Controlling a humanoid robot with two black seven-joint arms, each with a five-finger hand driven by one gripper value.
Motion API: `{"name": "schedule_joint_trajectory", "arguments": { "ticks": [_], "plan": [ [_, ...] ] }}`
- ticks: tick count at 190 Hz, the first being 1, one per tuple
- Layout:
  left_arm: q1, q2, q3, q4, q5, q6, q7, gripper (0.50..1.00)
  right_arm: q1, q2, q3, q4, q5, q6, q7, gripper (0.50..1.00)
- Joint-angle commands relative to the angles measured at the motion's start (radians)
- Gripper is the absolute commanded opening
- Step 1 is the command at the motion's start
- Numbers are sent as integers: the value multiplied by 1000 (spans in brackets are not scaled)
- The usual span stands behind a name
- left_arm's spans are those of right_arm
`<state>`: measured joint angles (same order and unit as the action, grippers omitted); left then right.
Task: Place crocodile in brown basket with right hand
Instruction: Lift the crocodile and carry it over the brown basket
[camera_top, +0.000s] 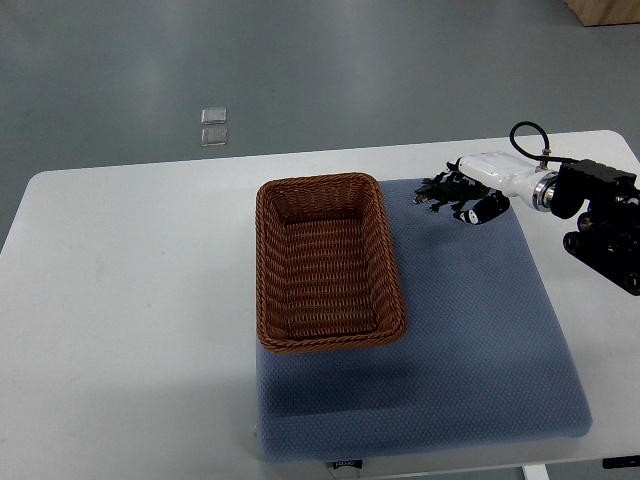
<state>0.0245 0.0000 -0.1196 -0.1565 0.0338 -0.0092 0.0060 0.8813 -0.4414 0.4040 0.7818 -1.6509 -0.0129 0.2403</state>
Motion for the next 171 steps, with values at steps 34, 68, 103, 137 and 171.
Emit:
{"name": "schedule_joint_trajectory", "arguments": {
  "ticks": [34, 68, 103, 137, 171],
  "plan": [
    [0, 0, 0, 0, 0, 0, 0, 1000, 70, -14, 1, 79, 22, -1, 5, 500],
    [0, 0, 0, 0, 0, 0, 0, 1000, 76, 0, 1, 169, 20, 1, 11, 500],
    [0, 0, 0, 0, 0, 0, 0, 1000, 70, 6, -11, 232, 17, 1, 30, 500],
    [0, 0, 0, 0, 0, 0, 0, 1000, 70, 50, -16, 263, 17, 2, 36, 500],
    [0, 0, 0, 0, 0, 0, 0, 1000, 64, 110, -19, 297, 11, 7, 36, 511]
  ]
}}
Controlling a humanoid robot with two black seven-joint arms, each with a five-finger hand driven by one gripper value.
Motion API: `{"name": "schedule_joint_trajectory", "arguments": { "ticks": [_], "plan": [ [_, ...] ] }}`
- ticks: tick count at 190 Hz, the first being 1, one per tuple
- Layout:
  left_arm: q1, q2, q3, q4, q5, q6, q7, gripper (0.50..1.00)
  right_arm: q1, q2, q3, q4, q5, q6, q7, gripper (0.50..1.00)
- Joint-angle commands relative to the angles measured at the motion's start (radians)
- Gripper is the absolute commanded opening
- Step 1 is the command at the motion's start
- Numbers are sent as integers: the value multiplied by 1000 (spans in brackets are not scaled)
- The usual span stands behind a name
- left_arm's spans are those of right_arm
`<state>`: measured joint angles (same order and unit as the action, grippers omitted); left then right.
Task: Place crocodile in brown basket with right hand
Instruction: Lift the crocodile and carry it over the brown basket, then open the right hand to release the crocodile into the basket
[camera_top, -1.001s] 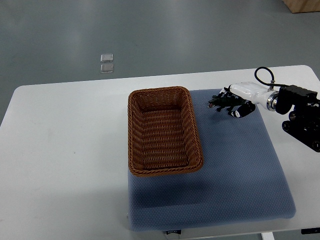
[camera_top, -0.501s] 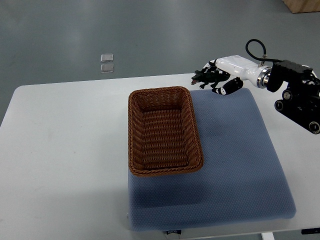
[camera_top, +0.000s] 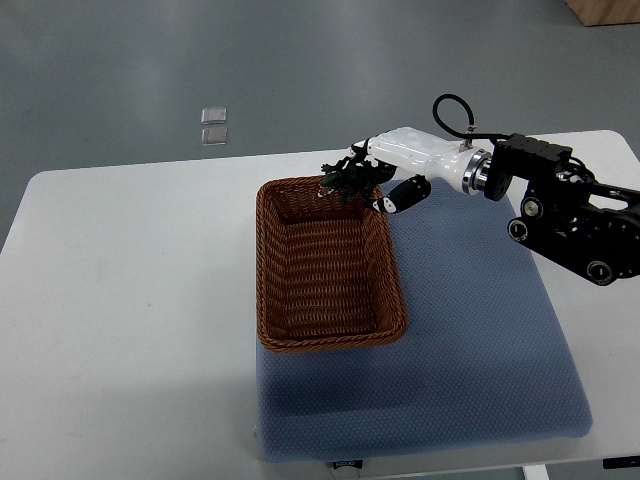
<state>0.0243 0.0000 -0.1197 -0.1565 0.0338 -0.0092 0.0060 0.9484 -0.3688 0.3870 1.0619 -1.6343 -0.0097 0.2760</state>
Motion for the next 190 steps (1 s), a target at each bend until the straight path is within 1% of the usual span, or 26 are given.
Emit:
{"name": "schedule_joint_trajectory", "arguments": {
  "ticks": [1, 20, 46, 59, 69, 75, 81, 82, 83, 84, 87, 89, 92, 95, 100, 101, 132, 144, 151, 174, 190],
  "plan": [
    [0, 0, 0, 0, 0, 0, 0, 1000, -3, 37, -2, 17, -6, 4, 0, 511],
    [0, 0, 0, 0, 0, 0, 0, 1000, -16, 70, -11, 20, -10, 8, 0, 521],
    [0, 0, 0, 0, 0, 0, 0, 1000, -16, 80, -59, 18, -16, 8, 0, 539],
    [0, 0, 0, 0, 0, 0, 0, 1000, -19, 80, -82, 17, -29, 8, 0, 570],
    [0, 0, 0, 0, 0, 0, 0, 1000, -23, 82, -86, 15, -32, 8, 0, 582],
    [-1, 0, 0, 0, 0, 0, 0, 1000, -28, 82, -88, 12, -36, 8, 0, 599],
    [0, 0, 0, 0, 0, 0, 0, 1000, -30, 83, -88, 9, -39, 8, -1, 625],
    [-1, 0, 0, 0, 0, 0, 0, 1000, -31, 83, -88, 9, -41, 8, -1, 637],
    [-1, 0, 0, 0, 0, 0, 0, 1000, -31, 83, -88, 9, -41, 8, -1, 637],
    [-1, 0, 0, 0, 0, 0, 0, 1000, -33, 83, -88, 7, -42, 8, -1, 652],
    [-1, 0, 0, 0, 0, 0, 0, 1000, -33, 83, -88, 7, -44, 8, -1, 664],
    [0, 0, 0, 0, 0, 0, 0, 1000, -36, 83, -88, 6, -45, 8, -1, 690],
    [0, 0, 0, 0, 0, 0, 0, 1000, -39, 83, -89, 6, -45, 8, -1, 701],
    [-1, 0, 0, 0, 0, 0, 0, 1000, -42, 83, -89, 4, -45, 8, -1, 725],
    [0, 0, 0, 0, 1, 0, 0, 1000, -43, 83, -89, 4, -45, 8, -1, 746],
    [0, 0, 0, 0, 0, 0, 0, 1000, -45, 82, -89, 3, -45, 8, -1, 756],
    [0, 0, 0, 0, 0, 0, 0, 1000, -56, 80, -88, 1, -48, 8, -1, 856],
    [0, 0, 0, 0, 0, 0, 0, 1000, -57, 82, -88, 1, -48, 8, -3, 870],
    [0, 0, 0, 0, 0, 0, 0, 1000, -57, 82, -86, 1, -47, 8, -3, 895],
    [-1, 0, 0, 0, 0, 0, 0, 1000, -57, 79, -80, 3, -47, 8, -3, 913],
    [0, 0, 0, 0, 0, 0, 0, 1000, -56, 76, -71, 3, -47, 11, -4, 917]
  ]
}}
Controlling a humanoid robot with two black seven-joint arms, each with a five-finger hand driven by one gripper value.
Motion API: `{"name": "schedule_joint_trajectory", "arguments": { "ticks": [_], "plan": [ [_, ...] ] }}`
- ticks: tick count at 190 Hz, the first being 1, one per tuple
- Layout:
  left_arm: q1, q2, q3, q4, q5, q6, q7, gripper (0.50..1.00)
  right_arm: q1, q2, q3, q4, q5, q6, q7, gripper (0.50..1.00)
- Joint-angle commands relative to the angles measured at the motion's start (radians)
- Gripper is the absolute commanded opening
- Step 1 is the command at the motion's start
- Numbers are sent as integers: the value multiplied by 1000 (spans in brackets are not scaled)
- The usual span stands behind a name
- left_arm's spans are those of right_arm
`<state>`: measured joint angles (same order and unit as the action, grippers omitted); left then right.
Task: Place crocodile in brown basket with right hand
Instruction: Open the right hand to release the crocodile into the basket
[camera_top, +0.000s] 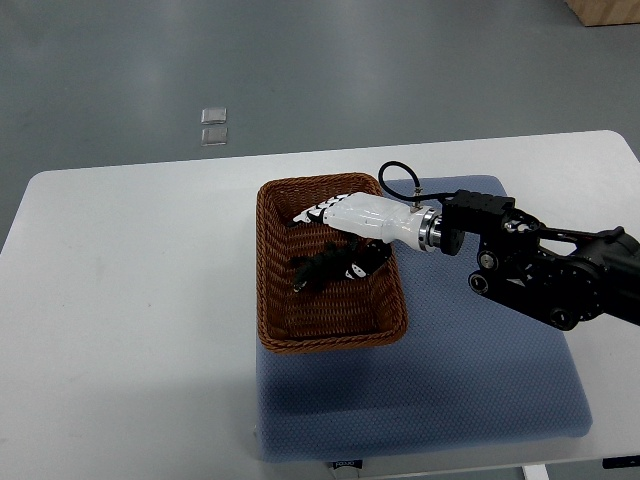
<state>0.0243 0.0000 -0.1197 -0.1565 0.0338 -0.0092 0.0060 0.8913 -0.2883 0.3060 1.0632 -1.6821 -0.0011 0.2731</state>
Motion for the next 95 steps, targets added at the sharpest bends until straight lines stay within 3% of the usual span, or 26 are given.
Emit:
{"name": "schedule_joint_trajectory", "arguments": {
  "ticks": [1, 49, 95],
  "plan": [
    [0, 0, 0, 0, 0, 0, 0, 1000, 1, -5, 10, 1, 1, 3, -2, 917],
    [-1, 0, 0, 0, 0, 0, 0, 1000, 3, -17, 16, 1, 4, 7, 0, 921],
    [0, 0, 0, 0, 0, 0, 0, 1000, -3, -23, 157, 3, 5, 128, -2, 921]
  ]
}}
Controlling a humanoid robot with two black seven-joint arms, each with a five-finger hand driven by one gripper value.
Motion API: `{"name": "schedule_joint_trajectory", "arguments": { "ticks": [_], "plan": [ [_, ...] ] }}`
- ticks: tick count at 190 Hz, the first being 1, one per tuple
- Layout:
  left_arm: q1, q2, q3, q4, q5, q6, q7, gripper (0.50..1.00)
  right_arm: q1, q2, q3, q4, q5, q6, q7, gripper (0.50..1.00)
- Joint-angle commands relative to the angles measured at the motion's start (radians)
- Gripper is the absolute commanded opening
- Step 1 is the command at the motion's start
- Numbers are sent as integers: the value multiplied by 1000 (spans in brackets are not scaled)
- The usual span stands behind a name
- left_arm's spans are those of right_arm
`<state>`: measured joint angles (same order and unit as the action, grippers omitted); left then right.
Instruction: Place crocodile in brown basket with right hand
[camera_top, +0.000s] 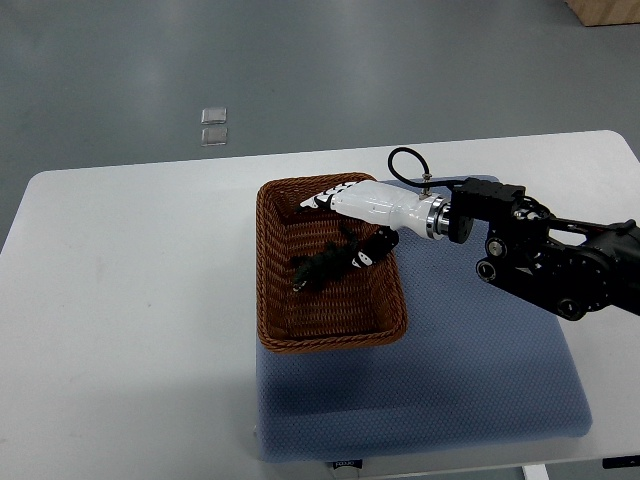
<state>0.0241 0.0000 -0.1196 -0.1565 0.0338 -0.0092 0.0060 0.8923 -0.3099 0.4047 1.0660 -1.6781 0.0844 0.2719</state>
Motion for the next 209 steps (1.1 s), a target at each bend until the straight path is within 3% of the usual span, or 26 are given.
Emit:
{"name": "schedule_joint_trajectory", "arguments": {
  "ticks": [1, 31, 70, 112, 141, 168, 209],
  "plan": [
    [0, 0, 0, 0, 0, 0, 0, 1000, -6, -1, 66, 0, 0, 44, 0, 921],
    [0, 0, 0, 0, 0, 0, 0, 1000, -23, -1, 184, 0, 8, 87, -5, 921],
    [0, 0, 0, 0, 0, 0, 0, 1000, -87, 15, 467, -17, 14, 236, -13, 919],
    [0, 0, 0, 0, 0, 0, 0, 1000, -135, 78, 775, -164, 98, 305, -48, 919],
    [-1, 0, 0, 0, 0, 0, 2, 1000, -144, 107, 875, -299, 277, 284, -117, 919],
    [0, 0, 0, 0, 0, 0, 0, 1000, -162, 110, 879, -380, 452, 210, -131, 919],
    [0, 0, 0, 0, 0, 0, 0, 1000, -184, 112, 873, -463, 767, 172, -149, 919]
  ]
}}
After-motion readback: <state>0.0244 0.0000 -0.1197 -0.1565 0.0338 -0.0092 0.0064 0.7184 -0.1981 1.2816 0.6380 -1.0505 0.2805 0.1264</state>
